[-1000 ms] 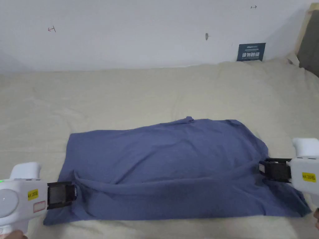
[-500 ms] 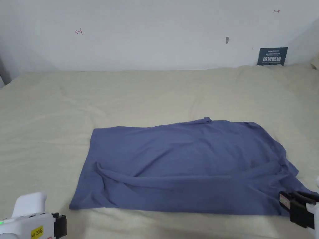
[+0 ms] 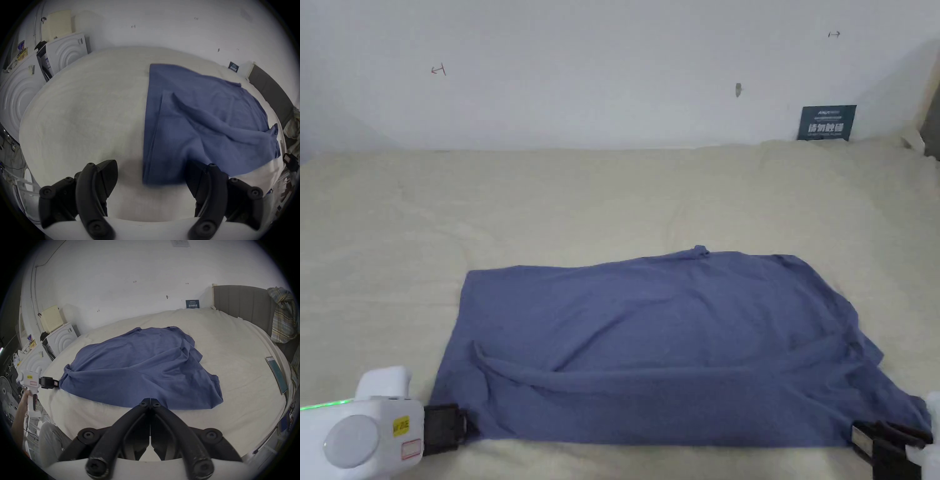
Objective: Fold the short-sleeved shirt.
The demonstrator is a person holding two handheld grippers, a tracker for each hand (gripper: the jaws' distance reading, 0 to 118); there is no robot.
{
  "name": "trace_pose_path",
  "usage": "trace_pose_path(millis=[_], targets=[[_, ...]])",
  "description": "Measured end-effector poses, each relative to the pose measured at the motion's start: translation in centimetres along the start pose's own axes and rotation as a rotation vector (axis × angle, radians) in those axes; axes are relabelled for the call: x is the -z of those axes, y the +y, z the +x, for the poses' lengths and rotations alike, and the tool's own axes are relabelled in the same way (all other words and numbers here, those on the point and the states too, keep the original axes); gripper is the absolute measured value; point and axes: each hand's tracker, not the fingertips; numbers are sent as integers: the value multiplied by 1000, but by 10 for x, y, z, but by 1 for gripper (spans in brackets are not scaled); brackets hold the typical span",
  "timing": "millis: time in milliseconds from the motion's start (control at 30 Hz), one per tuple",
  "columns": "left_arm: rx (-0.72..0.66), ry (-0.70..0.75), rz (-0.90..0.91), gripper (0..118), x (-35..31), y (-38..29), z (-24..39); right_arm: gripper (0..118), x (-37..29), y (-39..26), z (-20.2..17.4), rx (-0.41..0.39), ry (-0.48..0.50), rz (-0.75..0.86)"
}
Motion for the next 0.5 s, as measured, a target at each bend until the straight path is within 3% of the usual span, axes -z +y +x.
trace_pose_path(millis=[67, 133, 167, 200, 233, 367, 467, 500], targets=[[69, 29, -1, 87, 2, -1, 8, 0, 0, -2, 5, 11, -12, -5], [93, 38, -6, 74, -2, 0, 12, 0, 0, -4, 9, 24, -23, -6], [88, 31, -3, 58, -5, 1, 13, 0, 0, -5, 11, 31, -22, -6], [87, 32, 1, 28, -7, 3, 15, 0, 0, -6, 13, 35, -24, -7], [88, 65, 18, 6, -10, 4, 18, 0, -1, -8, 15, 36, -29, -5], [139, 81, 5, 6, -9, 6, 31, 0, -2, -11, 29, 48, -34, -5], [37, 23, 8, 6, -16, 8, 16, 0, -4, -12, 40, 30, -77, -2], [2, 0, 17, 6, -20, 10, 13, 6, -3, -12, 45, 24, -99, 2]])
